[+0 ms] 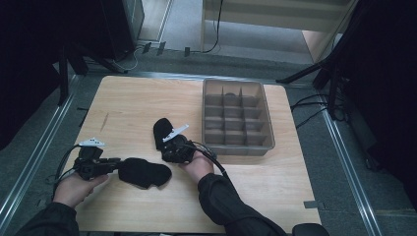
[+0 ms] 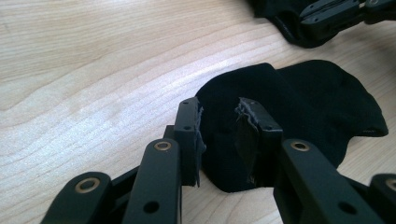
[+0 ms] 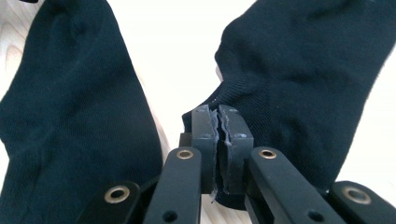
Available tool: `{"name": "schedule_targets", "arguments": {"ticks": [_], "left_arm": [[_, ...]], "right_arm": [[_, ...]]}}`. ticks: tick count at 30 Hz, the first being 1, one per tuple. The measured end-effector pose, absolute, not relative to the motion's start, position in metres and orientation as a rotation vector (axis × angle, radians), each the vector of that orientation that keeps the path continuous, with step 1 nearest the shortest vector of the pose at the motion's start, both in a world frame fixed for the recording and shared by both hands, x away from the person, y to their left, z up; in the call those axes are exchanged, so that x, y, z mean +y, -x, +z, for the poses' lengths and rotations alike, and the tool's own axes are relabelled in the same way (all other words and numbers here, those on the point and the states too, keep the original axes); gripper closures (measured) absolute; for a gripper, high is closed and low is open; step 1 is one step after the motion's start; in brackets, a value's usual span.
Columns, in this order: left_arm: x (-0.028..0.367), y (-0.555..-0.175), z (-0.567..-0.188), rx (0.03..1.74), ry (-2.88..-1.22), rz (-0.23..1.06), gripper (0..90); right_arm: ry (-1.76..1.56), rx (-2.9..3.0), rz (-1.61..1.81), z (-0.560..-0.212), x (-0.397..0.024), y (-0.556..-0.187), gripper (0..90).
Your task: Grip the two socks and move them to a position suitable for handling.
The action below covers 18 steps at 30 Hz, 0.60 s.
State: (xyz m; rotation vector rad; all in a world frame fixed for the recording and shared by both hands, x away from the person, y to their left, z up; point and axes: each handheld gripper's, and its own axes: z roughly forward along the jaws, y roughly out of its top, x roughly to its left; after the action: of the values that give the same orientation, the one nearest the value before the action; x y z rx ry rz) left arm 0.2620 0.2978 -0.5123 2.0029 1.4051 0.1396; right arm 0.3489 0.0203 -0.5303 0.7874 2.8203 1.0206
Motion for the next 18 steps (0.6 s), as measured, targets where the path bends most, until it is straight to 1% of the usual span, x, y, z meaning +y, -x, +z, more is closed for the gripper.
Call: {"name": "schedule_targets", "arguments": {"ticks": [6,12,15,18], "left_arm": [[0.299,-0.262,-0.511,1.406,-1.997,0.143,69.0],[0.299,-0.261,-0.511,1.407,-1.987,0.143,69.0],[0.3,-0.261,-0.51,1.403,-1.987,0.145,69.0],[0.3,-0.261,-0.509,1.401,-1.984,0.145,68.9]], "right_arm": [[-0.826,2.796,1.037,-0.531,0.008,-0.35,85.4],[-0.875,2.78,1.024,-0.528,0.0,-0.352,81.7],[-0.842,2.741,1.086,-0.521,0.0,-0.352,80.4],[-0.852,2.72,1.129,-0.514,0.005,-0.358,75.9]]}}
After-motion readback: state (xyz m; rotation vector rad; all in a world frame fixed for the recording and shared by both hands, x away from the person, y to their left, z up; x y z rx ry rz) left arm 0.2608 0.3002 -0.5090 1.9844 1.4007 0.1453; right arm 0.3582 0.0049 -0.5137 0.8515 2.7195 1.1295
